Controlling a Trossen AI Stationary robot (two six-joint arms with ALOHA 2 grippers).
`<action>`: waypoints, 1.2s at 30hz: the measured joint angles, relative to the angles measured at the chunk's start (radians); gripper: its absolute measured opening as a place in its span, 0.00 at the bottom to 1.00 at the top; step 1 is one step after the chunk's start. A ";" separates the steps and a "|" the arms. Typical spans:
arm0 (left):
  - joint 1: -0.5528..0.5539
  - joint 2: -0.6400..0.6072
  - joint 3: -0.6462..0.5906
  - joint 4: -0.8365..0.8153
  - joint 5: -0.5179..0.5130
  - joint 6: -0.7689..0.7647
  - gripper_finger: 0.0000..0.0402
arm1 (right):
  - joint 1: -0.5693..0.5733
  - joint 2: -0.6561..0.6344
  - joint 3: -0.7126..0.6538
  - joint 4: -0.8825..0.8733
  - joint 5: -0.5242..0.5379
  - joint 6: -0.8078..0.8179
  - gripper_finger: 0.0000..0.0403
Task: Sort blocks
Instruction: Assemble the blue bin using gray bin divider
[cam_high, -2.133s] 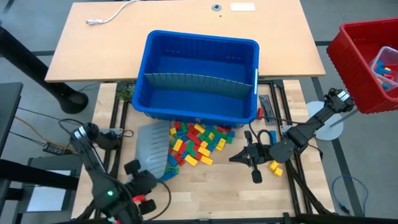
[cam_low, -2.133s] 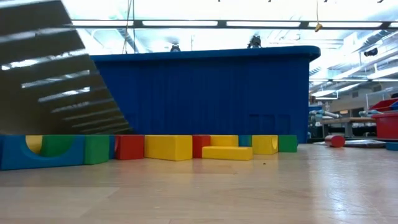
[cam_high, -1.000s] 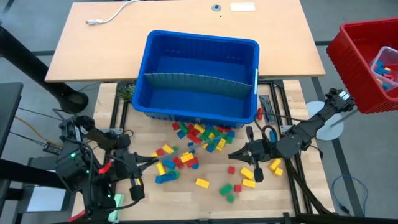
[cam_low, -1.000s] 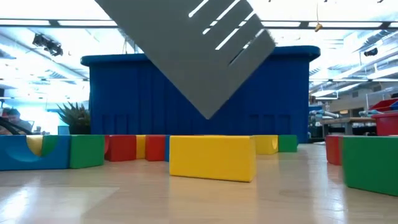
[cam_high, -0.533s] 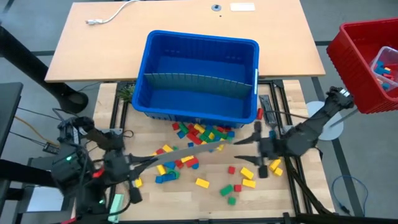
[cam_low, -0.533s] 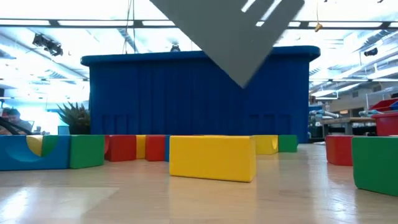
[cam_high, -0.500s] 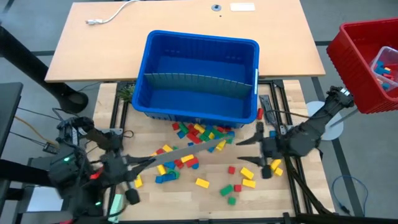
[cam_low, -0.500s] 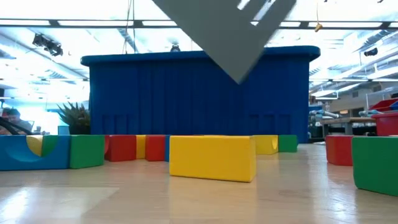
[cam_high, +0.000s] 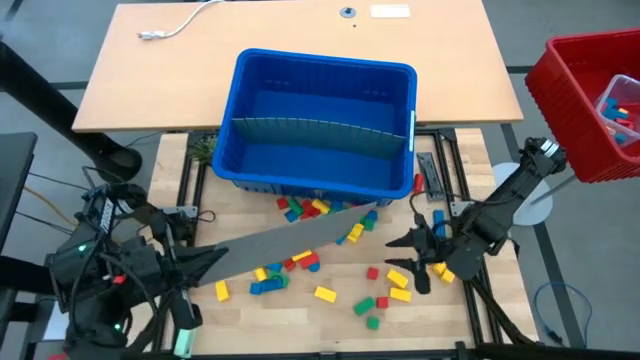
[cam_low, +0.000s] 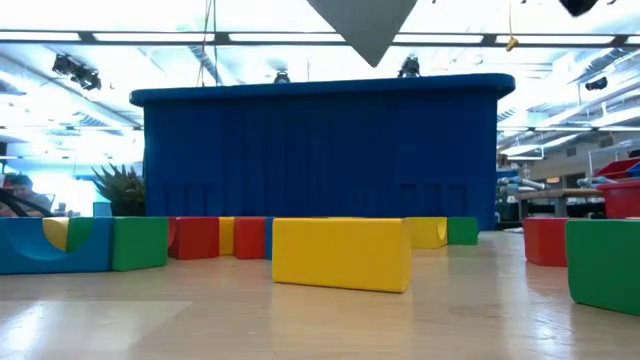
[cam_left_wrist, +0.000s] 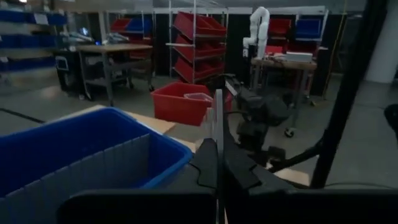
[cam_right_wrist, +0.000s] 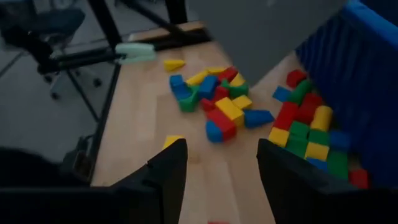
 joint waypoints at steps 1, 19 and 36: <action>0.000 -0.003 0.000 0.039 0.009 0.034 0.02 | -0.010 -0.006 -0.026 0.055 0.009 -0.019 0.45; 0.076 -0.027 0.000 0.936 0.196 1.106 0.02 | -0.201 0.134 -0.159 0.811 -0.387 -0.342 0.49; 0.090 -0.064 0.000 0.942 0.198 1.138 0.02 | -0.186 0.128 -0.158 0.751 -0.177 -0.470 0.44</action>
